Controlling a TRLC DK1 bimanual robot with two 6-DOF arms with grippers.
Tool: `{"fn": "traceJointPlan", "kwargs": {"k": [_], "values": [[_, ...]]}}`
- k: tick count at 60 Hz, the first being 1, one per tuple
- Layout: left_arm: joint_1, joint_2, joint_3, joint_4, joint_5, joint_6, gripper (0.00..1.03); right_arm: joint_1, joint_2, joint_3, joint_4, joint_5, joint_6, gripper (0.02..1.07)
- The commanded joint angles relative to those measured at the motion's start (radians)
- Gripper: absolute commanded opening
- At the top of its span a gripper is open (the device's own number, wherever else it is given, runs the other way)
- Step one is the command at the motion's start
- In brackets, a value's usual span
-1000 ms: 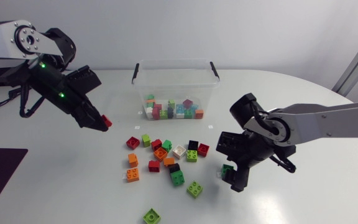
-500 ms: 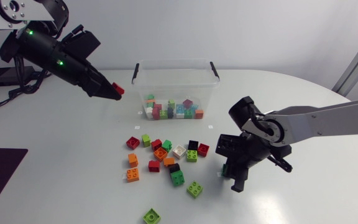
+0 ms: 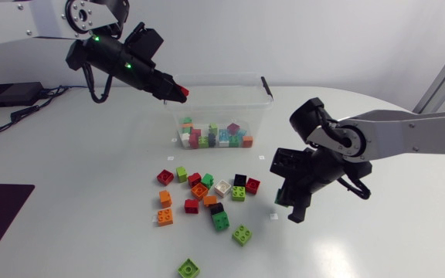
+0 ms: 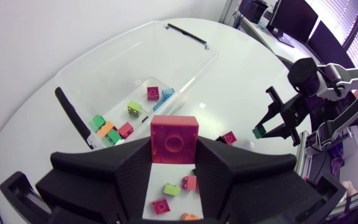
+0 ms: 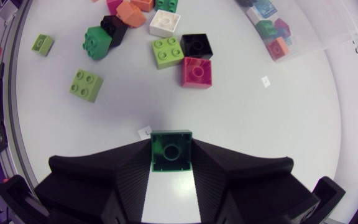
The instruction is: Place the duplo bricks in the container
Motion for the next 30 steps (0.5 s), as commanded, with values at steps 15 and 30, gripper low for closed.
{"fn": "traceJointPlan", "kwargs": {"k": [15, 30], "values": [[-0.008, 0.234, 0.273, 0.031, 0.012, -0.11, 0.24, -0.003, -0.051, 0.133, -0.053, -0.005, 0.075, 0.25], [-0.011, 0.294, 0.319, 0.086, -0.06, -0.138, 0.53, -0.003, -0.043, 0.221, -0.053, -0.029, 0.117, 0.25]]}}
